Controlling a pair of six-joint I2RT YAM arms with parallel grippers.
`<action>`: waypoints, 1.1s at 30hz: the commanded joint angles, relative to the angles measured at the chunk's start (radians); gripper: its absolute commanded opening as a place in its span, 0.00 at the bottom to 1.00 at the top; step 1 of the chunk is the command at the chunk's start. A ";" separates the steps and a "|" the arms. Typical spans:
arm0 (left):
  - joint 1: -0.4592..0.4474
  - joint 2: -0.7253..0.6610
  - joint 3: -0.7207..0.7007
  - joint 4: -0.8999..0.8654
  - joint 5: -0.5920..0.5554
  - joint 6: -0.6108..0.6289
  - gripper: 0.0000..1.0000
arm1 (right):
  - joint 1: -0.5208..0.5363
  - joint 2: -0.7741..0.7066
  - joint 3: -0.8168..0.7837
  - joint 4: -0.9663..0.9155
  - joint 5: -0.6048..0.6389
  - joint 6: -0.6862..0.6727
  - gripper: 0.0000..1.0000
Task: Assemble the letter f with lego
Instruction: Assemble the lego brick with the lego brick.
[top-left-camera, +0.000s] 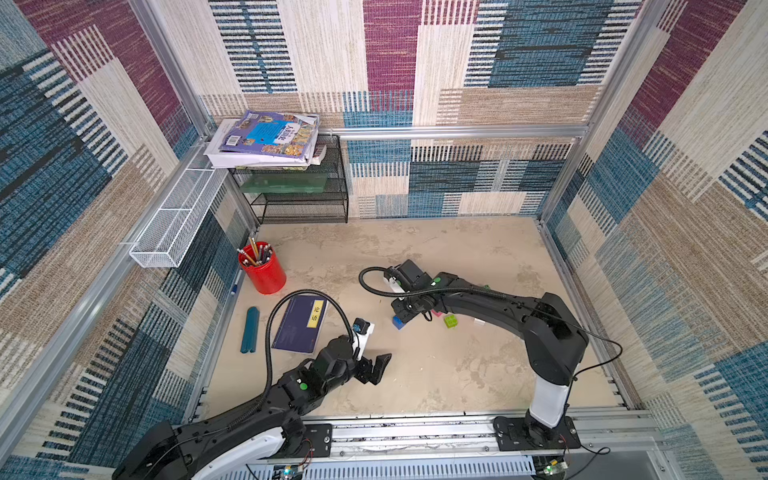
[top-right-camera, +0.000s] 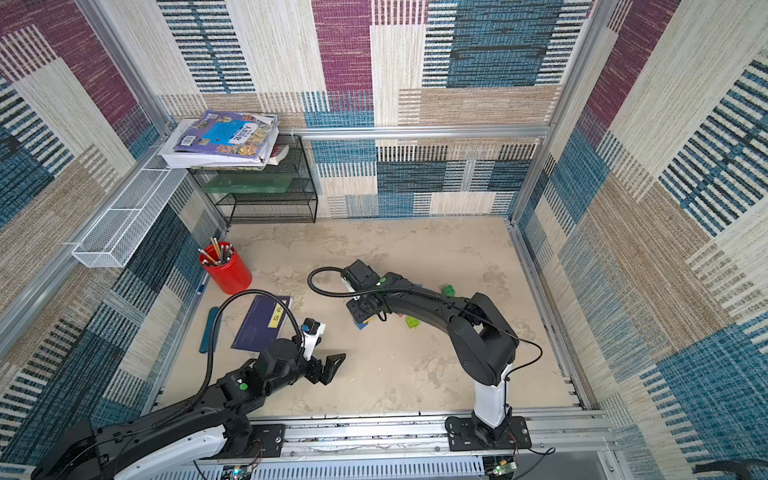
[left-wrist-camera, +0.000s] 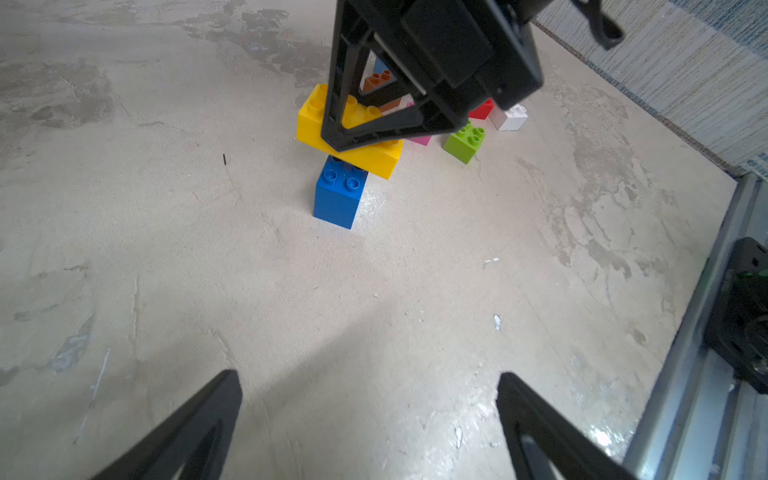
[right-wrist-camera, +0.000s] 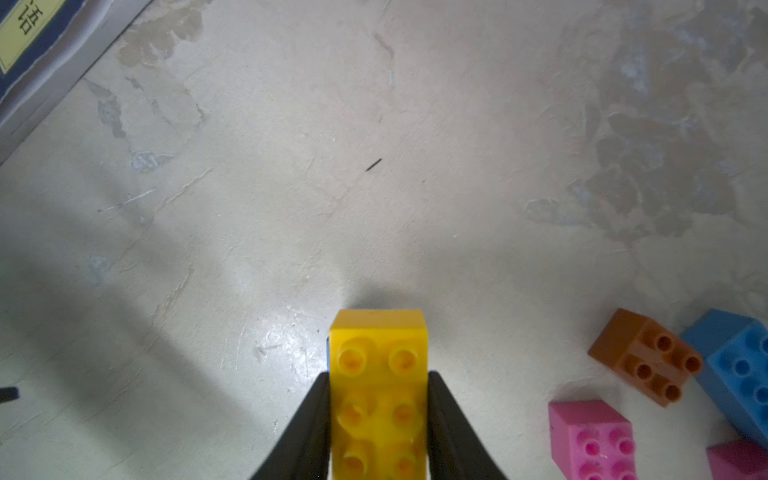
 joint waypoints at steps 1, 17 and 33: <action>-0.001 -0.003 -0.002 0.030 -0.007 0.036 0.99 | 0.007 0.010 0.009 0.003 -0.011 0.002 0.38; -0.002 -0.002 -0.002 0.025 -0.007 0.033 0.99 | 0.025 0.034 0.005 0.011 0.000 0.010 0.37; -0.002 -0.002 -0.002 0.025 -0.012 0.031 0.99 | 0.033 0.083 -0.039 0.018 0.008 0.030 0.37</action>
